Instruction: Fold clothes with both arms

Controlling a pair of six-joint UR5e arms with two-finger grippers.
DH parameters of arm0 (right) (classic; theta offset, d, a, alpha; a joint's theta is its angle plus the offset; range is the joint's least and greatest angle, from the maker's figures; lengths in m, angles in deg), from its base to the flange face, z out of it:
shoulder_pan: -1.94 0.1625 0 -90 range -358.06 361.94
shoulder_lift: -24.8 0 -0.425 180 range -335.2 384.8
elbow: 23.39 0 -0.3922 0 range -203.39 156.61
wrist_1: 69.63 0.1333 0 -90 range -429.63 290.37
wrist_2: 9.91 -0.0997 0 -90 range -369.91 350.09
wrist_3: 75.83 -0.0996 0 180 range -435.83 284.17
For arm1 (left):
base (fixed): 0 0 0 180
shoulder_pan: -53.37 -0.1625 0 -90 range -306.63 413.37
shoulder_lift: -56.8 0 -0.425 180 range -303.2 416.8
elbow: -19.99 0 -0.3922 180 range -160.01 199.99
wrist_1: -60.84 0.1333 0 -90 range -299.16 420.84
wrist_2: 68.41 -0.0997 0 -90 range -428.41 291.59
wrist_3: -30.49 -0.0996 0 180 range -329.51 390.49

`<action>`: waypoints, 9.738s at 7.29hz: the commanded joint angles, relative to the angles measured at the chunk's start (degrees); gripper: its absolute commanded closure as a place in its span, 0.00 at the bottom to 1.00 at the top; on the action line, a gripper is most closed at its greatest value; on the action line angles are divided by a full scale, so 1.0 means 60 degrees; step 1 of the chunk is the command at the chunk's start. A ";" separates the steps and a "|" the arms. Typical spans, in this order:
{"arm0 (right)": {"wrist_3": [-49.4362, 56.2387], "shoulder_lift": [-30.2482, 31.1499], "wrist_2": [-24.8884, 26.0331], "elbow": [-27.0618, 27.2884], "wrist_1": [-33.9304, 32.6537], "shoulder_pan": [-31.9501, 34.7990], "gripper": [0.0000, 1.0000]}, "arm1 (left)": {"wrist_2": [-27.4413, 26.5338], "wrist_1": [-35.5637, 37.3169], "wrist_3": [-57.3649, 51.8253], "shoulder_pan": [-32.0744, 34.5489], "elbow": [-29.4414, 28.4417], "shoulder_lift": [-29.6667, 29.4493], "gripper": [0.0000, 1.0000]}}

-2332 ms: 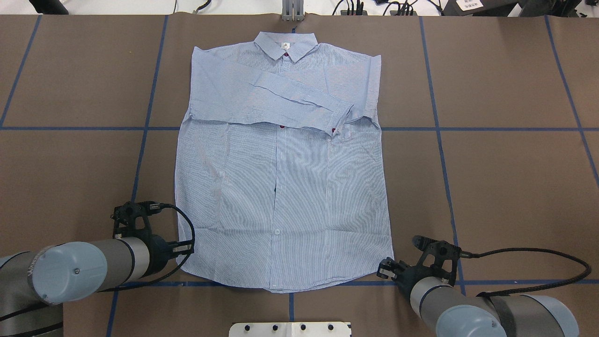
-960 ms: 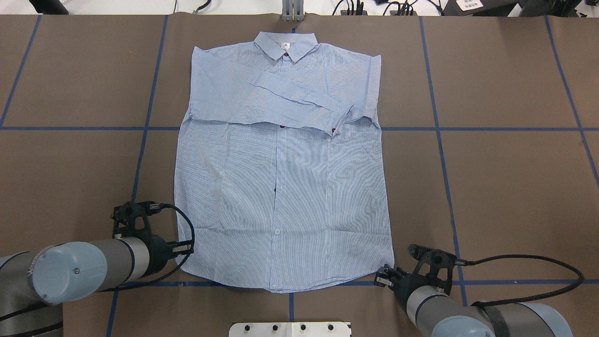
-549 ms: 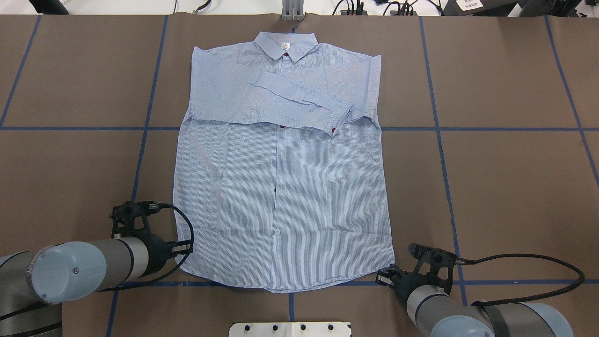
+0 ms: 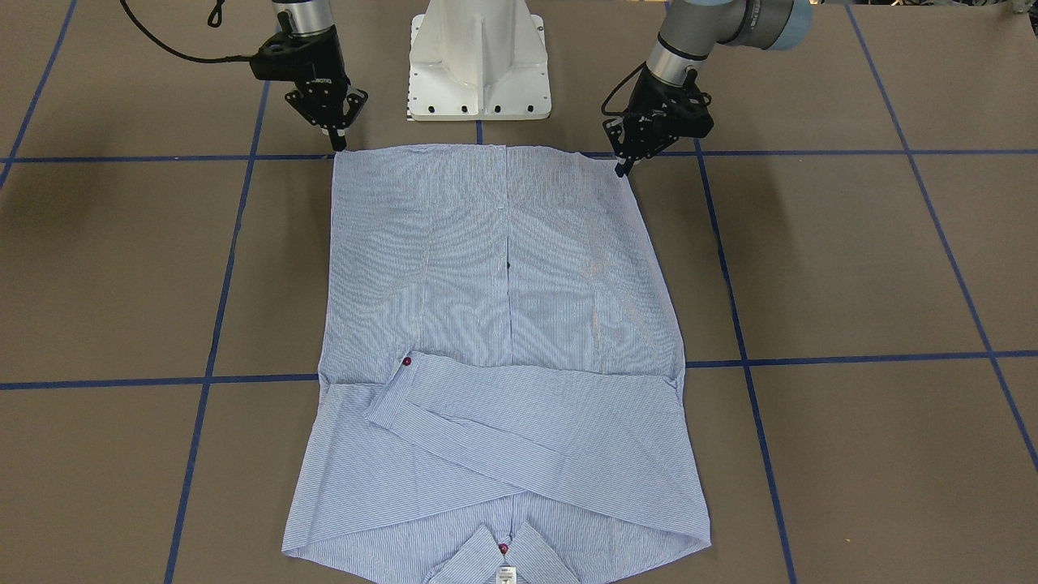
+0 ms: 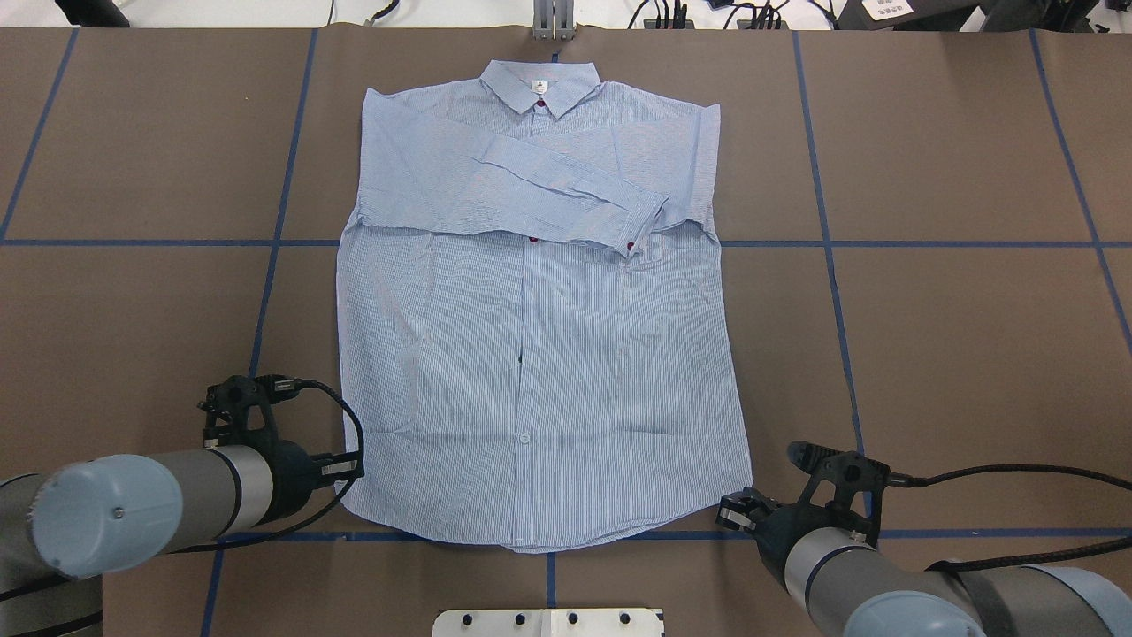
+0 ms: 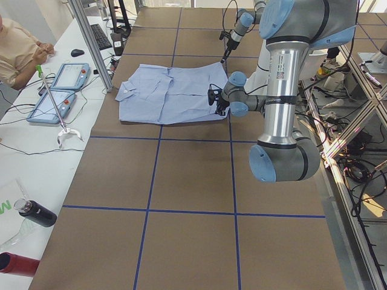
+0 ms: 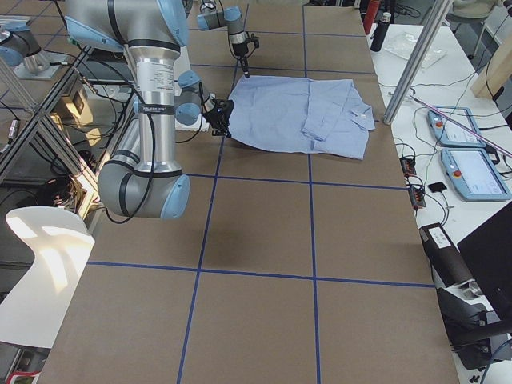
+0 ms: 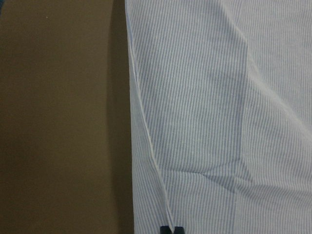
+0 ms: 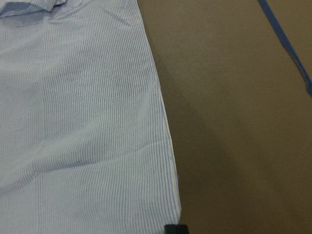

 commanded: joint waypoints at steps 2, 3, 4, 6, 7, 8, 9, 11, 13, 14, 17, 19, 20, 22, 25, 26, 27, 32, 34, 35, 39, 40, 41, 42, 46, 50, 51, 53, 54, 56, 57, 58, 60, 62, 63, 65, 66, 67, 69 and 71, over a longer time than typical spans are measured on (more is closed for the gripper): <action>-0.0525 -0.0101 -0.0634 0.3779 -0.3772 -0.1040 1.00 | 0.1276 0.1710 0.0018 -0.0048 0.3790 0.1497 1.00; -0.0526 -0.0856 -0.0794 0.4184 -0.4583 -0.0972 1.00 | 0.1980 0.2896 -0.0011 -0.0005 0.5082 0.1502 1.00; -0.0497 -0.1589 -0.0955 0.4174 -0.5302 -0.0435 1.00 | 0.2639 0.3589 -0.0025 0.0257 0.5632 0.1342 1.00; -0.0351 -0.2821 -0.1876 0.3781 -0.6579 0.0985 1.00 | 0.2764 0.4079 -0.0841 0.1133 0.4286 0.0075 1.00; -0.0002 -0.3102 -0.1894 0.3213 -0.6584 0.1383 1.00 | 0.2531 0.4080 -0.0918 0.1631 0.2781 -0.1079 1.00; 0.0364 -0.3526 -0.1865 0.2482 -0.6540 0.1909 1.00 | 0.1833 0.4065 -0.0992 0.1738 0.1214 -0.2164 1.00; 0.0875 -0.3921 -0.1894 0.1793 -0.6511 0.2610 1.00 | 0.1478 0.4079 -0.1877 0.2217 0.0314 -0.2958 1.00; 0.1829 -0.4393 -0.2097 0.1071 -0.6365 0.3726 1.00 | 0.1532 0.4079 -0.2804 0.3447 0.0159 -0.3126 1.00; 0.2474 -0.4672 -0.2289 -0.0563 -0.4895 0.4562 1.00 | 0.1591 0.4051 -0.3204 0.4110 -0.0423 -0.3578 1.00; 0.2753 -0.4687 -0.2522 -0.1399 -0.3884 0.4986 1.00 | 0.1562 0.3963 -0.3219 0.4286 -0.0964 -0.3871 1.00; 0.3559 -0.4702 -0.2729 -0.3859 -0.1639 0.5649 1.00 | 0.1489 0.1717 -0.3234 0.4449 -0.3594 -0.4224 1.00; 0.3881 -0.4702 -0.2773 -0.5224 -0.0511 0.5708 1.00 | 0.1228 0.0162 -0.3248 0.4420 -0.5807 -0.4678 1.00; 0.4058 -0.4702 -0.2831 -0.5593 -0.0200 0.5737 1.00 | 0.1153 -0.0354 -0.3654 0.4434 -0.6354 -0.4694 1.00; 0.4526 -0.4687 -0.3196 -0.5962 0.0168 0.5927 1.00 | 0.1152 -0.0608 -0.4273 0.4478 -0.6579 -0.4680 1.00; 0.4849 -0.4702 -0.3693 -0.5948 0.0461 0.6146 0.19 | 0.1254 -0.0637 -0.4854 0.4536 -0.6492 -0.4694 0.05; 0.5343 -0.5006 -0.3928 -0.5919 0.0375 0.6351 0.00 | 0.1559 -0.0637 -0.6136 0.4899 -0.6202 -0.4680 0.00; 0.5435 -0.5082 -0.4916 -0.5890 0.0316 0.6773 0.00 | 0.2780 -0.0550 -0.6670 0.5353 -0.5720 -0.4564 0.00; 0.6885 -0.4178 -0.5834 -0.4662 0.0417 0.7334 0.00 | 0.3365 -0.0593 -0.6632 0.5241 -0.2509 -0.2383 0.00; 0.6901 -0.3852 -0.5835 -0.4484 0.0564 0.7334 0.00 | 0.2957 -0.0623 -0.6342 0.4672 -0.2216 -0.1781 0.00; 0.6901 -0.3852 -0.5820 -0.4440 0.0565 0.7334 0.00 | 0.2620 -0.0637 -0.5454 0.4161 -0.2214 -0.1736 0.00; 0.6886 -0.3838 -0.5791 -0.4425 0.0565 0.7334 0.00 | 0.1679 -0.0652 -0.3995 0.2648 -0.2405 -0.1605 0.00; 0.6886 -0.3852 -0.5791 -0.4425 0.0565 0.7334 0.00 | 0.1679 -0.0666 -0.4010 0.2575 -0.2405 -0.1313 0.00; 0.6886 -0.3838 -0.5791 -0.4425 0.0565 0.7334 0.00 | 0.1665 -0.0652 -0.4010 0.2574 -0.2448 -0.1296 0.02; 0.6886 -0.3838 -0.5791 -0.4425 0.0565 0.7334 0.00 | 0.1665 -0.0666 -0.4010 0.2574 -0.2594 -0.1310 0.02; 0.6872 -0.3838 -0.5776 -0.4440 0.0565 0.7334 0.00 | 0.1665 -0.0667 -0.4010 0.2457 -0.2844 -0.1369 0.04; 0.6872 -0.3823 -0.5747 -0.4425 0.0565 0.7334 0.00 | 0.1665 -0.0667 -0.3995 0.2267 -0.2859 -0.1369 0.18; 0.6857 -0.3823 -0.5732 -0.4425 0.0565 0.7334 0.00 | 0.1665 -0.0667 -0.3995 0.2223 -0.2917 -0.1369 0.19; 0.6843 -0.3823 -0.5732 -0.4410 0.0565 0.7334 0.00 | 0.1665 -0.0667 -0.3995 0.2222 -0.2947 -0.1369 0.26; 0.6842 -0.3823 -0.5732 -0.4410 0.0565 0.7334 0.00 | 0.1665 -0.0667 -0.3995 0.2208 -0.2947 -0.1369 0.30; 0.6828 -0.3808 -0.5732 -0.4410 0.0565 0.7334 0.00 | 0.1679 -0.0681 -0.3995 0.2208 -0.3005 -0.1369 0.48; 0.6813 -0.3808 -0.5732 -0.4410 0.0565 0.7334 0.00 | 0.1665 -0.0681 -0.3981 0.2208 -0.2991 -0.1384 0.76; 0.6784 -0.3794 -0.5732 -0.4410 0.0565 0.7334 0.00 | 0.1679 -0.0681 -0.3981 0.2208 -0.2933 -0.1384 1.00; 0.6755 -0.3794 -0.5732 -0.4410 0.0565 0.7305 0.00 | 0.1679 -0.0652 -0.4068 0.2251 -0.2699 -0.1282 1.00; 0.6725 -0.3808 -0.5732 -0.4410 0.0565 0.7276 0.00 | 0.1636 -0.0637 -0.4620 0.2542 -0.2814 -0.1311 1.00; 0.6725 -0.3808 -0.5747 -0.4410 0.0579 0.7246 0.00 | 0.1490 -0.0623 -0.5365 0.3110 -0.3004 -0.1340 1.00; 0.6711 -0.3837 -0.5732 -0.4425 0.0579 0.7202 0.00 | 0.1386 -0.0652 -0.6377 0.4427 -0.4564 -0.2197 1.00; 0.6696 -0.3881 -0.5732 -0.4410 0.0579 0.7173 0.00 | 0.1372 -0.0681 -0.6789 0.5000 -0.6095 -0.3437 1.00; 0.6696 -0.3925 -0.5732 -0.4410 0.0579 0.7144 0.00 | 0.0937 -0.0913 -0.6793 0.5368 -0.7778 -0.4696 1.00; 0.6594 -0.3998 -0.5717 -0.4338 0.0565 0.7056 0.00 | 0.0712 -0.3059 -0.6793 0.5634 -1.1906 -0.7302 1.00; 0.6287 -0.4203 -0.5717 -0.4337 0.0565 0.6896 0.00 | 0.1062 -0.3098 -0.6866 0.5942 -1.2205 -0.7946 1.00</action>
